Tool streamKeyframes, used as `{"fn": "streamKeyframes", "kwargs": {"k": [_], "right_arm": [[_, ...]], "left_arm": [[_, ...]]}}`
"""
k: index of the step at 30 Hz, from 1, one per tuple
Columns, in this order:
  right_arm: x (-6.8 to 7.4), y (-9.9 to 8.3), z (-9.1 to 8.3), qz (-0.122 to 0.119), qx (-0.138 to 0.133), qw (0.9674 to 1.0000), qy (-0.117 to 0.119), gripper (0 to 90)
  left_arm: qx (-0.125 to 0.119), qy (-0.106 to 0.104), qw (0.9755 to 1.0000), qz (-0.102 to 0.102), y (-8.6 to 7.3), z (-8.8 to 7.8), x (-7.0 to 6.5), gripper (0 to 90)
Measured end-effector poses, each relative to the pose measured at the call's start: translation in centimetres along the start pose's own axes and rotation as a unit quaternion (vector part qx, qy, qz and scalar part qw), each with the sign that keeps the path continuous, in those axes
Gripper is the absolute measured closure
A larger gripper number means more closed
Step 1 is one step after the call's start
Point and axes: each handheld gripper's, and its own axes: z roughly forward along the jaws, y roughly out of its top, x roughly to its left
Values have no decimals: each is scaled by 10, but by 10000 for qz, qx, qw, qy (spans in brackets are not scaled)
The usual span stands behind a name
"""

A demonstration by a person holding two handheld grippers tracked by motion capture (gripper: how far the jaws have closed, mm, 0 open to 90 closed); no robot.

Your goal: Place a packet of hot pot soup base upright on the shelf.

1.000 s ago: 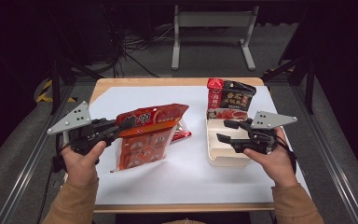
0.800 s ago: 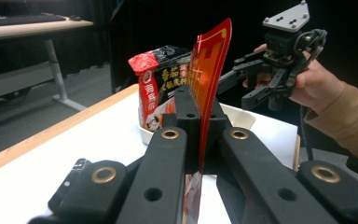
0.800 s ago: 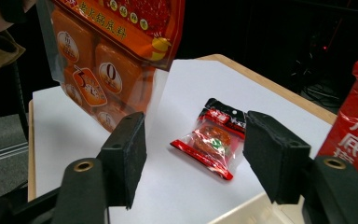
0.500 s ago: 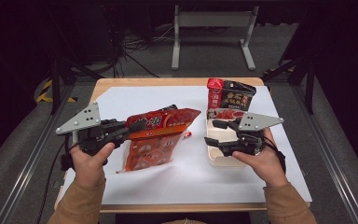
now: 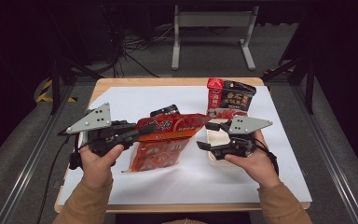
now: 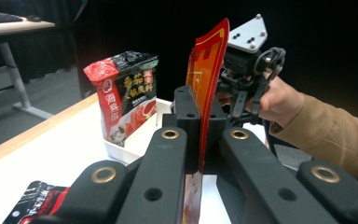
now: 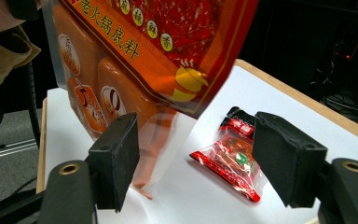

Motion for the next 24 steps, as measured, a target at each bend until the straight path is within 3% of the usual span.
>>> {"fn": "streamKeyframes", "kwargs": {"k": [6,11,24], "right_arm": [[2,-4,10,-62,2,9999,98,304],[10,-5,21,-175,-65,9993,339,298],[16,-7,30,-376,-99,9982,452,274]], "left_arm": [[-13,-117,9999,-14,0,5,-2,899],[-15,-218,9998,-37,0,10,-4,899],[9,-361,9993,-5,-1,18,-8,899]]}}
